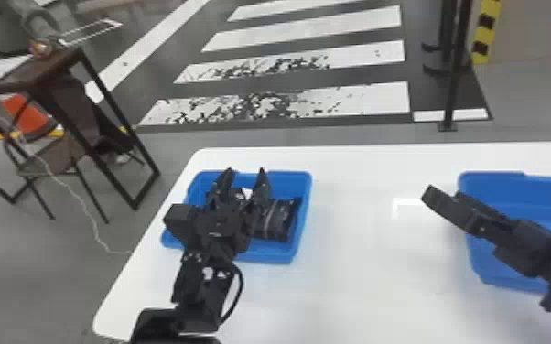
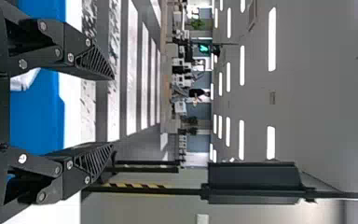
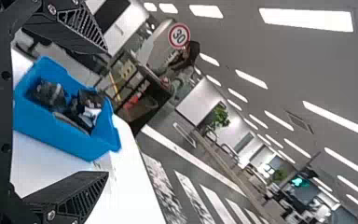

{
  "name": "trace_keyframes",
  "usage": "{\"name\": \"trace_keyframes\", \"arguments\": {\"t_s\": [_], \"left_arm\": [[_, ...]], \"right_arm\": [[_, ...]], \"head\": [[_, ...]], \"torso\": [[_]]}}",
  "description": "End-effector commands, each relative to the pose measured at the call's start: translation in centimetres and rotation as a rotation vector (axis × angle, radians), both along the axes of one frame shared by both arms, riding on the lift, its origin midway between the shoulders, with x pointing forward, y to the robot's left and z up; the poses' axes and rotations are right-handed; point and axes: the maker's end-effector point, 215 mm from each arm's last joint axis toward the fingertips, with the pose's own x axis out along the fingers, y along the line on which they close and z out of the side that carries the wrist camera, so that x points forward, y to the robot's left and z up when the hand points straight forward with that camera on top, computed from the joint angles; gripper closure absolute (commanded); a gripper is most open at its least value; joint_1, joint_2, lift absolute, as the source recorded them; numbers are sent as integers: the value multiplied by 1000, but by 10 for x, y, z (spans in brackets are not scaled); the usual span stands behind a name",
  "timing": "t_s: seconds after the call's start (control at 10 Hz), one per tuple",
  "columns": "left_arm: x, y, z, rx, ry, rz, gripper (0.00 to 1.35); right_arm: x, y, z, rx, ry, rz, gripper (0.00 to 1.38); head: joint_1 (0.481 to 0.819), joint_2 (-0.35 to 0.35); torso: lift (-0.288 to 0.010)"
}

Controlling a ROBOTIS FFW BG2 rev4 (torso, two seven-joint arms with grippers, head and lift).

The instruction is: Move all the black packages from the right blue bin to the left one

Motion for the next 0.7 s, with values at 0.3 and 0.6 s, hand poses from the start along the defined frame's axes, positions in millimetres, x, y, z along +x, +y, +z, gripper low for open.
{"name": "trace_keyframes", "arguments": {"t_s": [0.3,0.6], "left_arm": [[-78,-77,42,-127,-113,-108,225],[-123,-66,47,-125,-114,-59,225]], "right_arm": [[-4,-116,20,-378,-231,-326,108],[-45,-153,29,-539,-279,-462,108]], "head": [[695,135],[695,66]], "torso": [[-140],[-140]]}}
